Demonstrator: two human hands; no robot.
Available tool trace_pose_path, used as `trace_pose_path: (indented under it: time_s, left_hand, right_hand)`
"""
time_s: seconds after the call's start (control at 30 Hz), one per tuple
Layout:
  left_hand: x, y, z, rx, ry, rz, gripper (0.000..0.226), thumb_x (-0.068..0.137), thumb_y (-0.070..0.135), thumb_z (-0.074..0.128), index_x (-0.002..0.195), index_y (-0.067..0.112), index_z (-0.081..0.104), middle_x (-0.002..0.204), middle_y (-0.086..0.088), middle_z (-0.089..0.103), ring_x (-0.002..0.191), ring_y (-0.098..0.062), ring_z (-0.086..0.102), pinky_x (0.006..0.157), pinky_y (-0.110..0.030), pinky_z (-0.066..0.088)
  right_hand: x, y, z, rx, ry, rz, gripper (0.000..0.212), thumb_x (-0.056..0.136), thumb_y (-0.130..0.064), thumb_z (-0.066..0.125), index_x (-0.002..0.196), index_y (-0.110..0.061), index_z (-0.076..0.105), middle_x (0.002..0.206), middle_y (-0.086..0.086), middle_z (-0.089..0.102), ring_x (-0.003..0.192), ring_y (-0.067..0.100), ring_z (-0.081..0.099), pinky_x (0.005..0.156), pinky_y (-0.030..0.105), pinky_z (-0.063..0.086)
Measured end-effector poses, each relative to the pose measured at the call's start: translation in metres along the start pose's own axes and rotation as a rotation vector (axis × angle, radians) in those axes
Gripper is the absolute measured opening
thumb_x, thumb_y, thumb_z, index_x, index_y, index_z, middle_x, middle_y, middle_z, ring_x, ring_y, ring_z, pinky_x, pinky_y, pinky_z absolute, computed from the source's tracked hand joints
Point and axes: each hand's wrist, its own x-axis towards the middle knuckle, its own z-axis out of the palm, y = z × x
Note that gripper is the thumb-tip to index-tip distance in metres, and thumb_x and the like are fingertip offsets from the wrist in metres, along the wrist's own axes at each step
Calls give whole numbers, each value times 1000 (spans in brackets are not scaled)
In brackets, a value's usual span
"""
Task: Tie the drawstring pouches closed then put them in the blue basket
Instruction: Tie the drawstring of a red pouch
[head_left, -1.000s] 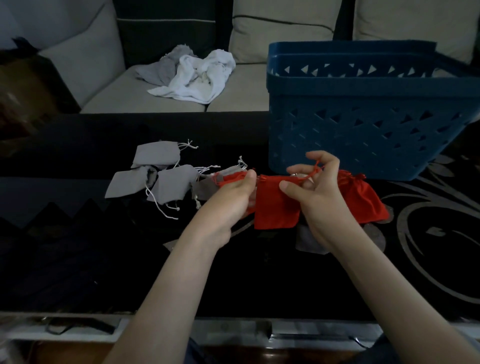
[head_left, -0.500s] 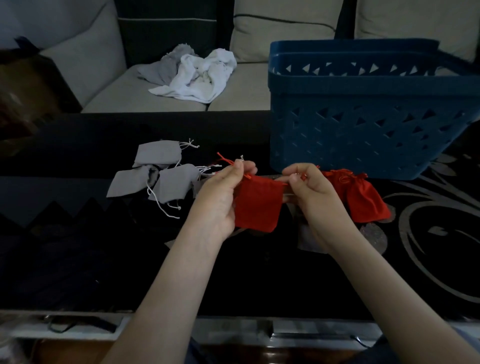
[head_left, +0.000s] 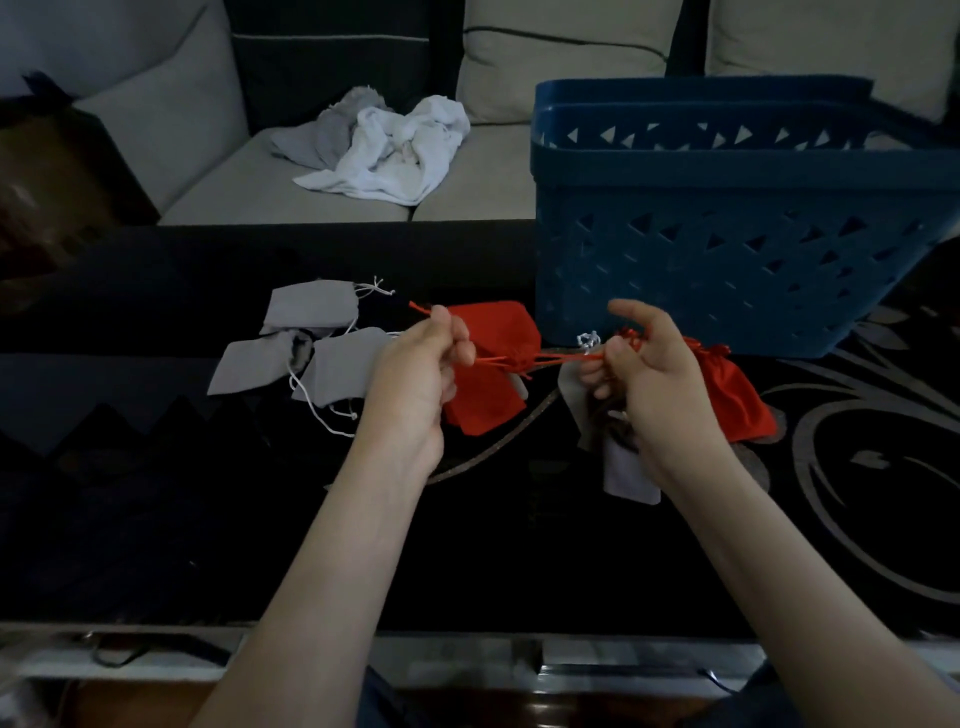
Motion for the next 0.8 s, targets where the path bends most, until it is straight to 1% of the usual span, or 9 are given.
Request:
trace_pose_path:
  time_s: [0.07, 0.2, 0.3, 0.37, 0.47, 0.57, 0.67, 0.73, 0.8]
  left_hand:
    - [-2, 2, -1, 112, -63, 25, 37, 101, 27, 43, 70, 16, 60, 49, 9, 48, 42, -4, 32, 50, -21, 24]
    - [-5, 4, 0, 254, -155, 20, 35, 101, 26, 44, 79, 13, 67, 46, 9, 44, 40, -2, 35, 45, -15, 29]
    - [-9, 3, 7, 340, -230, 18, 37, 103, 23, 39, 84, 11, 68, 42, 11, 45, 40, 1, 44, 44, -12, 34]
    - [-11, -1, 11, 393, -297, 30, 43, 103, 22, 37, 75, 21, 69, 42, 11, 42, 41, -1, 40, 46, -16, 32]
    - [-13, -8, 13, 505, -389, 27, 60, 101, 28, 41, 44, 26, 58, 48, 8, 36, 48, -8, 31, 54, -28, 23]
    - [-16, -10, 13, 564, -461, -11, 51, 99, 28, 45, 49, 26, 56, 52, 7, 34, 51, -9, 28, 55, -30, 20]
    - [-19, -11, 16, 593, -554, -53, 37, 96, 16, 43, 60, 19, 49, 51, 7, 34, 50, -8, 27, 53, -27, 21]
    - [-23, -11, 19, 574, -599, -97, 24, 83, 14, 48, 61, 7, 44, 50, 3, 32, 48, -10, 26, 50, -26, 21]
    - [-24, -10, 20, 477, -636, -139, 18, 65, 16, 49, 64, -2, 50, 48, 0, 31, 48, -12, 27, 51, -27, 22]
  right_hand:
    - [1, -3, -2, -15, -53, -3, 23, 99, -4, 42, 116, -16, 52, 69, 3, 59, 54, 3, 55, 55, 14, 46]
    - [0, -12, -3, -9, -182, -42, 13, 95, -6, 50, 88, -13, 59, 58, -3, 60, 52, 5, 53, 53, 14, 43]
    - [-6, -22, 0, -23, -305, -76, 15, 91, -3, 54, 78, -10, 56, 52, -3, 59, 47, 4, 51, 49, 14, 41]
    - [-11, -24, 2, -82, -381, -96, 18, 89, -4, 57, 72, -11, 55, 46, -3, 54, 42, 5, 45, 45, 14, 36]
    - [-12, -19, 4, -154, -411, -144, 22, 84, -9, 66, 66, -18, 58, 46, -5, 51, 41, 0, 42, 45, 10, 32]
    - [-10, -14, 4, -267, -377, -272, 17, 76, -20, 71, 65, -27, 61, 69, -8, 55, 68, 3, 52, 65, 12, 40]
    - [-7, -13, 3, -345, -353, -316, 17, 75, -21, 73, 66, -30, 61, 84, -7, 49, 94, 14, 48, 81, 20, 38]
    - [-7, -12, 4, -362, -336, -307, 15, 73, -24, 72, 65, -28, 61, 83, -7, 51, 90, 15, 50, 79, 21, 38]
    - [-8, -11, 6, -321, -359, -238, 19, 78, -16, 73, 66, -21, 59, 73, 0, 55, 72, 19, 51, 65, 21, 40]
